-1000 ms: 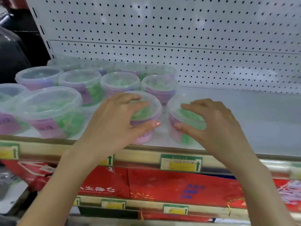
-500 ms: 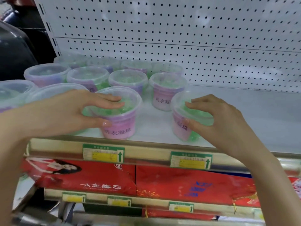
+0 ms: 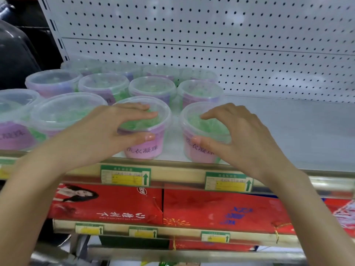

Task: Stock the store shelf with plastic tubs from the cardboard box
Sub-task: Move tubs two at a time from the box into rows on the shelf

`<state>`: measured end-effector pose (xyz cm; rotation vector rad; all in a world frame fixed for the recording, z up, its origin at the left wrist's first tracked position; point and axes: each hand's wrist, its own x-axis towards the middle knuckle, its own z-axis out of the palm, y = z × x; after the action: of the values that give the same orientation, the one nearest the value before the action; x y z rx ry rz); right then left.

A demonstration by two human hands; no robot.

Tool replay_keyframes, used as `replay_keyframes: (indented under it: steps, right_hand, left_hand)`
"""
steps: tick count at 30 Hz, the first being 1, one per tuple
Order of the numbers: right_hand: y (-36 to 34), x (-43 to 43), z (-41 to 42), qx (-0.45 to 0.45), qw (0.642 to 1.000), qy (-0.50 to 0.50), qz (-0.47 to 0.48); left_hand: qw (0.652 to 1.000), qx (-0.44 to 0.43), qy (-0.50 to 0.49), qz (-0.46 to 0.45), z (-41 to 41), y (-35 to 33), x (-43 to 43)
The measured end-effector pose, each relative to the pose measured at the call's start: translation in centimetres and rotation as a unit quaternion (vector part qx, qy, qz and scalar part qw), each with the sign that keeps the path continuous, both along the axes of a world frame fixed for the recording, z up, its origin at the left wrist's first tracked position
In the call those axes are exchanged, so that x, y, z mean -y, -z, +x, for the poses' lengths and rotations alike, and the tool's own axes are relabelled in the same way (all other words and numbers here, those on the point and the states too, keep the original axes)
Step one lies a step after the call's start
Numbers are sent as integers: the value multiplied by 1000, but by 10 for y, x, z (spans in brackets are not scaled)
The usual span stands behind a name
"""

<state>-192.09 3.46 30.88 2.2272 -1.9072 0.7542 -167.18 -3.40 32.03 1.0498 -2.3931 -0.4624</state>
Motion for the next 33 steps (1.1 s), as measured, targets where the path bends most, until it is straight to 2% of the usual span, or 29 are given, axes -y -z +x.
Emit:
replay_keyframes:
  steps: [2, 4, 7, 10, 18, 21, 25, 29, 33]
  right_hand:
    - [1, -1, 3, -8, 1000, 0, -2]
    - [-2, 0, -1, 3, 998, -45, 33]
    - [-7, 2, -12, 57, 986, -119, 104]
    - [-11, 1, -20, 90, 975, -141, 147]
    - [-9, -1, -22, 59, 977, -155, 138]
    - [-6, -1, -23, 63, 976, -163, 126]
    - [0, 2, -24, 89, 975, -171, 106]
    - [11, -12, -29, 133, 977, -158, 44]
    - [24, -49, -50, 95, 990, -102, -4]
  left_hand:
    - [1000, -5, 0, 9, 0, 0, 1]
    - [1000, -10, -2, 12, 0, 0, 2]
    - [999, -15, -5, 28, 2, 0, 2]
    - [999, -10, -11, 44, 4, -1, 4]
    - [999, 16, -16, 48, 2, -6, 2]
    - [1000, -3, -19, 8, 0, 3, 0]
    - [995, -3, -29, -100, -3, 14, -5]
    - [985, -45, -27, -166, -19, 8, -24]
    - [972, -46, 1, -228, -60, 1, -52]
